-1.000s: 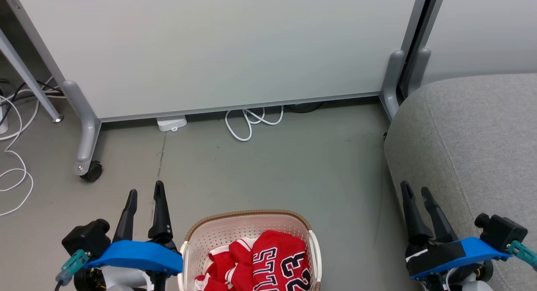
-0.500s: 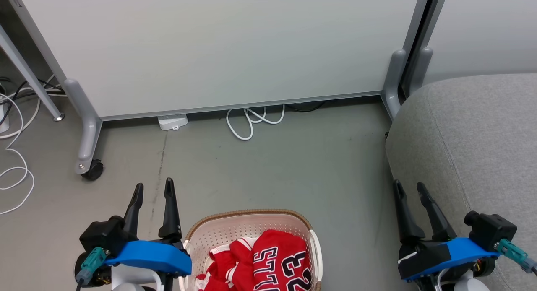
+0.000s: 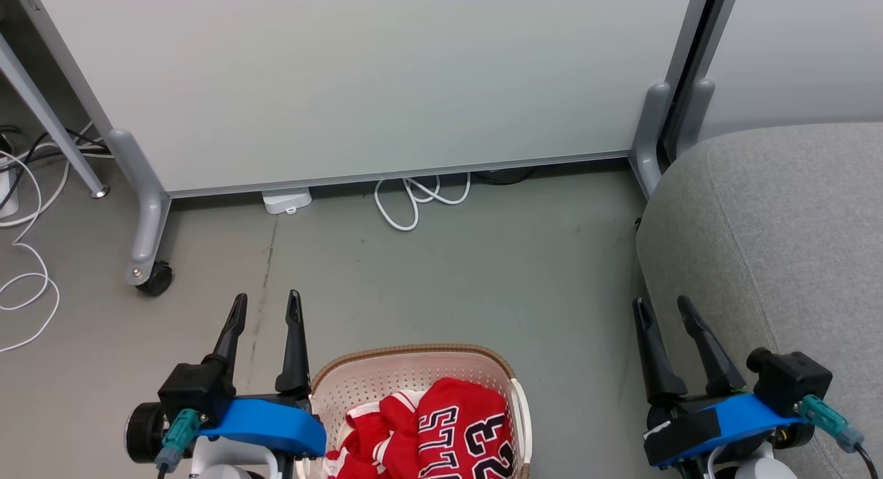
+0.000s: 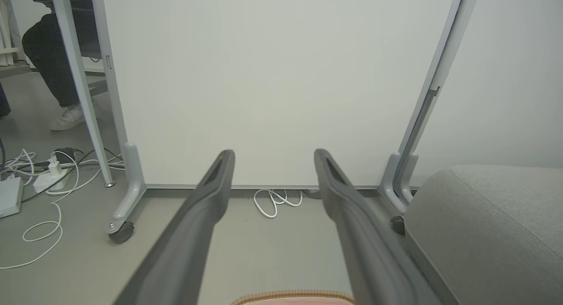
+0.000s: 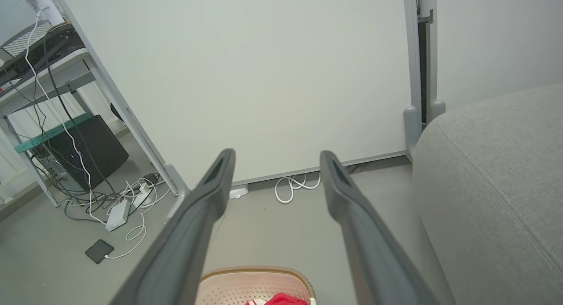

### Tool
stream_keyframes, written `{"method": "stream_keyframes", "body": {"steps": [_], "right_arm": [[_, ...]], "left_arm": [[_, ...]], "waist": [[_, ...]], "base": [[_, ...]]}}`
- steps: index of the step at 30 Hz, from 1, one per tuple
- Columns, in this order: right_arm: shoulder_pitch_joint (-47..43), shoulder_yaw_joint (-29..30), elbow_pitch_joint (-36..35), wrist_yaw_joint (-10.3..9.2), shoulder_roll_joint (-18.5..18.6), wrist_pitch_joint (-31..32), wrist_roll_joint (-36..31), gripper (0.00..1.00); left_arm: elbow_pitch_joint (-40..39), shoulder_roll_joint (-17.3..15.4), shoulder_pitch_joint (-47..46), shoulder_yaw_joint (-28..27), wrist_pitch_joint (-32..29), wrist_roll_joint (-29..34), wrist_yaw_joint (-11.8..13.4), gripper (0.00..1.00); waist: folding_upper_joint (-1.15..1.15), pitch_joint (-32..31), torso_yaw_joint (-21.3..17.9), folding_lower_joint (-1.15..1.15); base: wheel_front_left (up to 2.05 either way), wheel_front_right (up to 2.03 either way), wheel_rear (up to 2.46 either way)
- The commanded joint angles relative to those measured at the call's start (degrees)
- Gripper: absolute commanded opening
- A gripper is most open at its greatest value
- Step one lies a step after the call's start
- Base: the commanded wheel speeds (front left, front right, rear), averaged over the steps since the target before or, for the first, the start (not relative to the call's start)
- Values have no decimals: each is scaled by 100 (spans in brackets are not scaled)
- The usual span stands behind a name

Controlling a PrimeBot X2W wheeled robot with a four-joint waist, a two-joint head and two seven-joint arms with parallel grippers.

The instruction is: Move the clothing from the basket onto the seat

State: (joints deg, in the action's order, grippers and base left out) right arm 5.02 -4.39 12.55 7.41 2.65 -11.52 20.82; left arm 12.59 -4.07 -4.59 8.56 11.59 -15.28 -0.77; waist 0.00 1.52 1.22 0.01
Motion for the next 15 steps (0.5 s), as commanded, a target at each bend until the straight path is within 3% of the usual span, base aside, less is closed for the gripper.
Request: {"method": "stream_keyframes", "body": {"steps": [1,15], "right_arm": [[69,-25,-52,11,33,-63,-139,100],[61,-126,-55,12,34,-208,-709,100]], "left_arm": [[-42,-39,-103,44,58,164,31,100],[45,-18,-100,107,207,711,-61,100]], "waist": [[0,4,3,-1],[0,13,38,-1]], "base": [[0,0,0],[0,0,0]]}}
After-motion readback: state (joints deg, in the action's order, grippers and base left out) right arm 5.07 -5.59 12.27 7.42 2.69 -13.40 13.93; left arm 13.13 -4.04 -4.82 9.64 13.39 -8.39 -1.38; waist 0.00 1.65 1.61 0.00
